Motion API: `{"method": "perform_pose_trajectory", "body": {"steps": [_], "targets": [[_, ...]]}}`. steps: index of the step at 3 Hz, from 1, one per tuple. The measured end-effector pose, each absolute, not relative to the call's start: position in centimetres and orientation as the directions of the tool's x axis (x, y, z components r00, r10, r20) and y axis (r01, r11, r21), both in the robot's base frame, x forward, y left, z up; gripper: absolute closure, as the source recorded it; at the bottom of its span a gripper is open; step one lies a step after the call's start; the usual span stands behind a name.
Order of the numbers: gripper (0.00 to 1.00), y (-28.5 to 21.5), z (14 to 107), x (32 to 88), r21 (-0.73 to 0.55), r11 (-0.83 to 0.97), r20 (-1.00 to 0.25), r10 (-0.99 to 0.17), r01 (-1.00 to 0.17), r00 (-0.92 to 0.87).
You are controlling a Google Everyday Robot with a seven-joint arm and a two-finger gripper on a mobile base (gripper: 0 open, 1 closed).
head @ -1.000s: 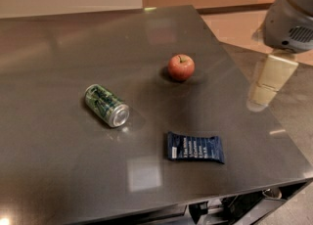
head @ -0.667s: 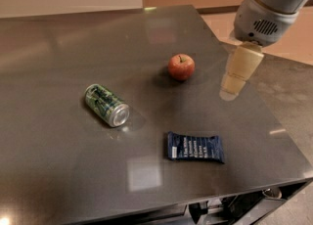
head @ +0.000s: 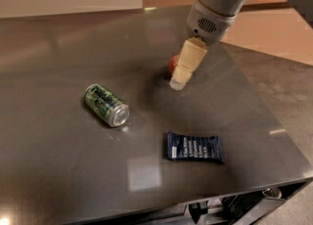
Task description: Pick green can
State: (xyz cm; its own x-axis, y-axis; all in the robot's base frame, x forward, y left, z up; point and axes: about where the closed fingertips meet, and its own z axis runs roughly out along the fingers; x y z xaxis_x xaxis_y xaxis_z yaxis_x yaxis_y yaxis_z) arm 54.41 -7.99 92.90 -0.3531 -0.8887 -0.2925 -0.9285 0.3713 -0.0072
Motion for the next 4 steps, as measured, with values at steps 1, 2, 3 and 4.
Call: {"method": "perform_pose_trajectory", "body": {"steps": [1,2,3,4], "targets": [[0.00,-4.1,92.1,55.1,0.015,0.392,-0.287,-0.879,-0.920,-0.380],[0.00,-0.1,91.4,55.4,0.049,0.413,-0.278,-0.869,-0.909,-0.410],[0.00,-0.1,91.4,55.5,0.048,0.412,-0.279,-0.869,-0.910,-0.409],[0.00,1.0,90.8,55.9,0.053,0.428,-0.253,-0.868,-0.902,-0.427]]}}
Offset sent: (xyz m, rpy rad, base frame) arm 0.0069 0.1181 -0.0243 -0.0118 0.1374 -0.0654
